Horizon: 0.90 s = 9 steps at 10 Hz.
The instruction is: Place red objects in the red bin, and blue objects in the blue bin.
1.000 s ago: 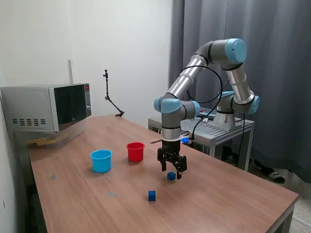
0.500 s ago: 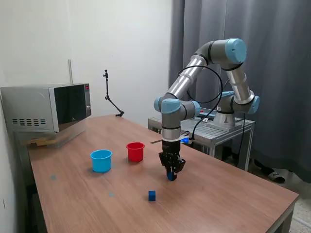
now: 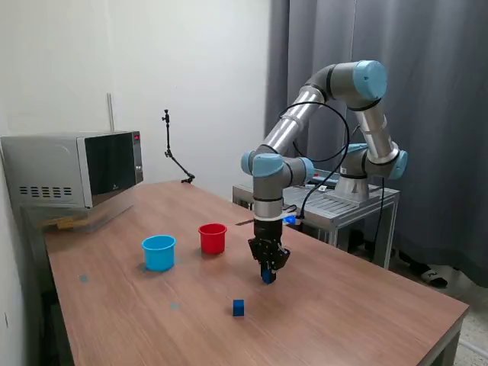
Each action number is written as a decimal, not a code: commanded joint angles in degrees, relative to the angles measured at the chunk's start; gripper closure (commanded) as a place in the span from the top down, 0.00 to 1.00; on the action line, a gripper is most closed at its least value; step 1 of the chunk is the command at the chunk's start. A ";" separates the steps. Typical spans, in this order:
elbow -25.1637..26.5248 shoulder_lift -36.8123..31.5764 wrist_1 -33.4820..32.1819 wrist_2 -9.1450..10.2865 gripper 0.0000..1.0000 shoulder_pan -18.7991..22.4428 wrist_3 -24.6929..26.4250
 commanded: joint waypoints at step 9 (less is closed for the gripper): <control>-22.65 -0.92 15.55 -1.79 0.00 -9.74 -0.17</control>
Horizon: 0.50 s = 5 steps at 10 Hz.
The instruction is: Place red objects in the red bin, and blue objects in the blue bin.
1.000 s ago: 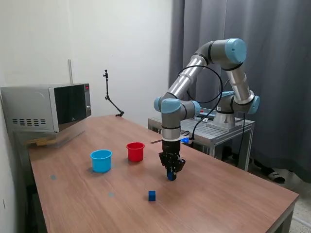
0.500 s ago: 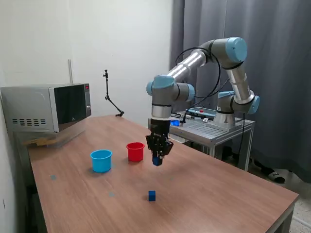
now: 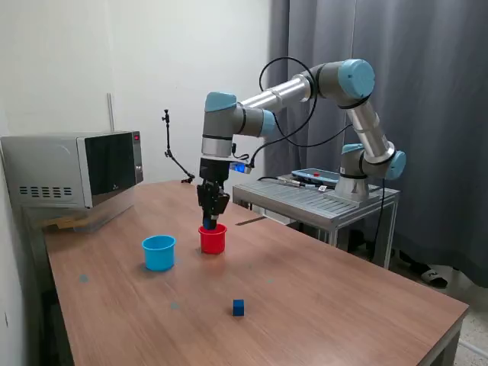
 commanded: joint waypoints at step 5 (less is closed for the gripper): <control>-10.41 6.00 5.38 0.13 0.00 -4.61 0.01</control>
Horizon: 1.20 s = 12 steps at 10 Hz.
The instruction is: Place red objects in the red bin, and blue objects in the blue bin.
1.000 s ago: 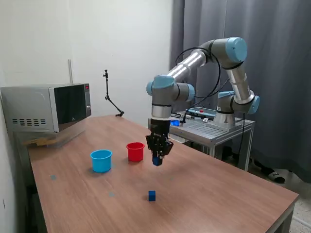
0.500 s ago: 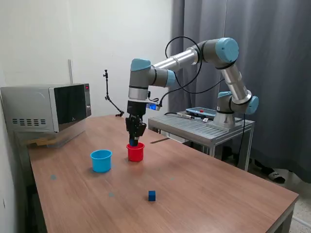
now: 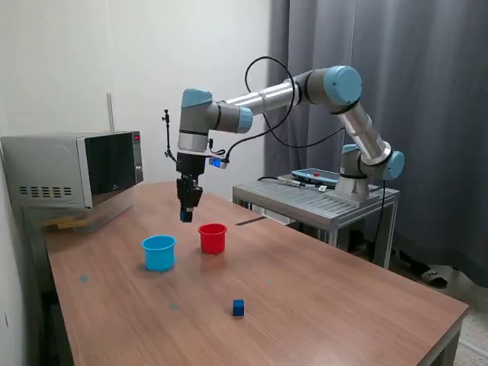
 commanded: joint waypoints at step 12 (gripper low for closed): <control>-8.47 8.36 3.38 0.45 0.00 -5.51 0.39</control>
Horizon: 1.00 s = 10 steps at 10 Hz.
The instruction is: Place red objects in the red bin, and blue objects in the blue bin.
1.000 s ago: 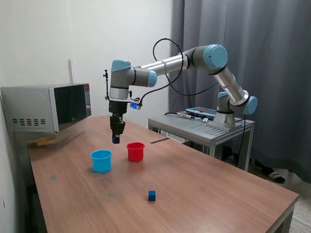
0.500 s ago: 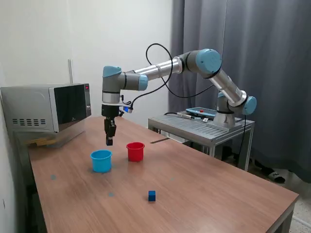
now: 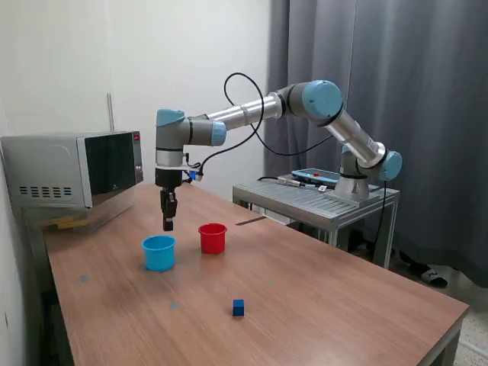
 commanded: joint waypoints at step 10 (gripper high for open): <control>-2.06 1.92 -0.07 0.07 0.00 -0.33 -0.54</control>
